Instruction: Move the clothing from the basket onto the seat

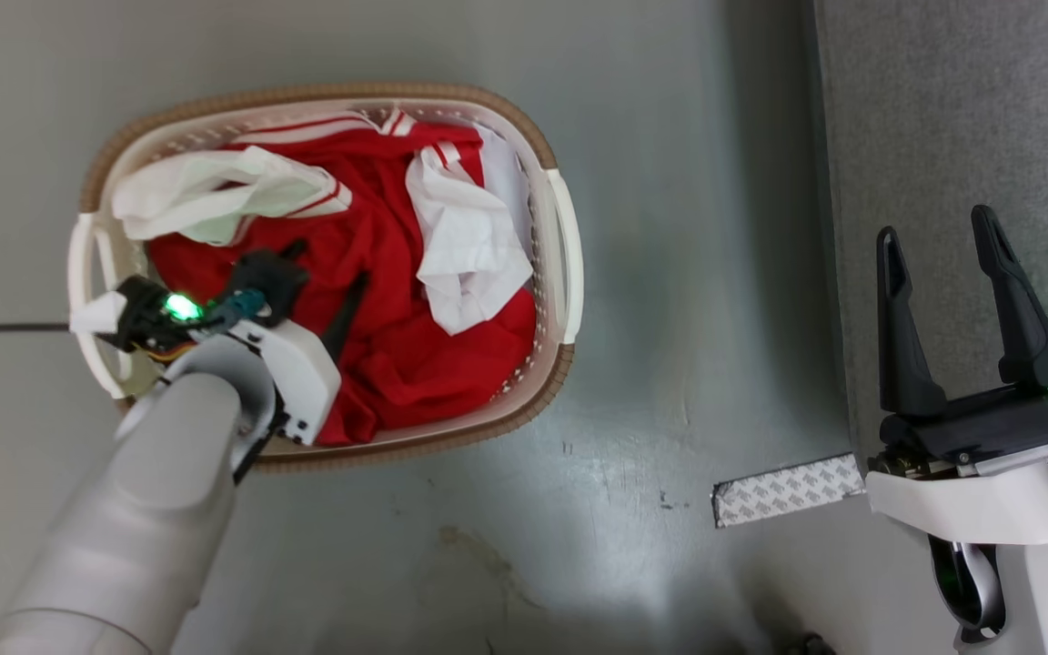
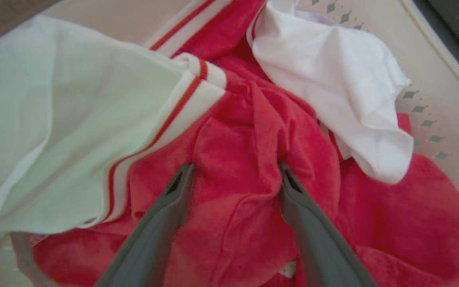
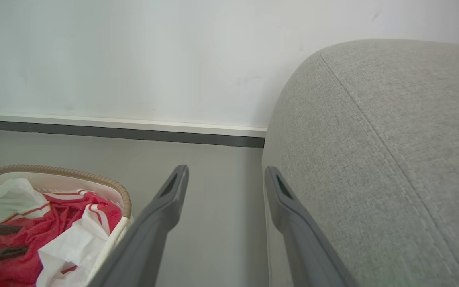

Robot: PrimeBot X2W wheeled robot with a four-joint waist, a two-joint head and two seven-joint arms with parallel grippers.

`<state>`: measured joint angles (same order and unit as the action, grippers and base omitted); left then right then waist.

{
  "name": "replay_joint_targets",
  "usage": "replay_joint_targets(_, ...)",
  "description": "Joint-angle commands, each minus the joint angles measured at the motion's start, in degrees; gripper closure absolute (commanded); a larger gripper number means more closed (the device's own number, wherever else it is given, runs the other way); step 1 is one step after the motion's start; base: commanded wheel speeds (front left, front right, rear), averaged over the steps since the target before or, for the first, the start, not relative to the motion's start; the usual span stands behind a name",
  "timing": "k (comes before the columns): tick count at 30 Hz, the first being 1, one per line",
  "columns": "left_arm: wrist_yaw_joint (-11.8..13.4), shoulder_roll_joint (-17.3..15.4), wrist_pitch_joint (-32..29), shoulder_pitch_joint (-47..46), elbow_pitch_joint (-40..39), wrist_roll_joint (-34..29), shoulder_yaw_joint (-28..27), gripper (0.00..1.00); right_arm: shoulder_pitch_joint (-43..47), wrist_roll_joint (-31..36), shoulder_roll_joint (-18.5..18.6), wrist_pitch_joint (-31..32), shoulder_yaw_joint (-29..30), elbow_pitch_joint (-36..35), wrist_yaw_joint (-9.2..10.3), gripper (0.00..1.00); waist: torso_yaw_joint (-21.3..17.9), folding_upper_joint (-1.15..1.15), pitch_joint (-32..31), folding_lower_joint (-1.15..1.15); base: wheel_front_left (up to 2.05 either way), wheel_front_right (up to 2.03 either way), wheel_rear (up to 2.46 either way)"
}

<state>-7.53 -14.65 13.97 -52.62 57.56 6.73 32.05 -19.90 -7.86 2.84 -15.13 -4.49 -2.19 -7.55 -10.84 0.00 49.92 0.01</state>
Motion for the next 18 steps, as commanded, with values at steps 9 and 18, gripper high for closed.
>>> replay_joint_targets(9, 0.1, 1.0, 0.9, -3.8, 4.4, 2.4, 1.2, 1.00, 0.3, -0.6, 0.1, 0.0, 1.2, -0.1, 0.12, 0.00, -0.3, 0.00, 1.1, -0.01, 0.00, 0.00, 0.00)
replay_joint_targets(18, 1.1, 2.1, 1.2, 5.7, -7.7, 7.4, -4.0, 1.00, 1.2, -0.2, 0.1, 0.0, 1.1, 2.8, 0.12, 0.00, 3.0, 0.00, -11.5, -0.01, 0.00, 0.00, 0.00)
